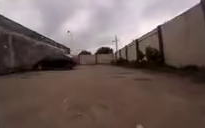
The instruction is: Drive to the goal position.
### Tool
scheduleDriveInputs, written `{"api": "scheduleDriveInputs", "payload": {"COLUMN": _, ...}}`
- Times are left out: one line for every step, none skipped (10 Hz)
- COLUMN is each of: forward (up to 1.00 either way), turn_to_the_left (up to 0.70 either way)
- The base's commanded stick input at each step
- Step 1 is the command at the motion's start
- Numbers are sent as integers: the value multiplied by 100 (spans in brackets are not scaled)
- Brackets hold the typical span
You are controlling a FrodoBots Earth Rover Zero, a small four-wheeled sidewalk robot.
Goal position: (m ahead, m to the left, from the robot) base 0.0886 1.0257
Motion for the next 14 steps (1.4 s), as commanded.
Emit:
{"api": "scheduleDriveInputs", "payload": {"forward": 70, "turn_to_the_left": 0}}
{"api": "scheduleDriveInputs", "payload": {"forward": 70, "turn_to_the_left": 0}}
{"api": "scheduleDriveInputs", "payload": {"forward": 70, "turn_to_the_left": 0}}
{"api": "scheduleDriveInputs", "payload": {"forward": 70, "turn_to_the_left": 0}}
{"api": "scheduleDriveInputs", "payload": {"forward": 70, "turn_to_the_left": 0}}
{"api": "scheduleDriveInputs", "payload": {"forward": 70, "turn_to_the_left": 0}}
{"api": "scheduleDriveInputs", "payload": {"forward": 70, "turn_to_the_left": 0}}
{"api": "scheduleDriveInputs", "payload": {"forward": 70, "turn_to_the_left": 0}}
{"api": "scheduleDriveInputs", "payload": {"forward": 70, "turn_to_the_left": 0}}
{"api": "scheduleDriveInputs", "payload": {"forward": 70, "turn_to_the_left": 0}}
{"api": "scheduleDriveInputs", "payload": {"forward": 70, "turn_to_the_left": 0}}
{"api": "scheduleDriveInputs", "payload": {"forward": 70, "turn_to_the_left": 0}}
{"api": "scheduleDriveInputs", "payload": {"forward": 70, "turn_to_the_left": 0}}
{"api": "scheduleDriveInputs", "payload": {"forward": 70, "turn_to_the_left": 0}}
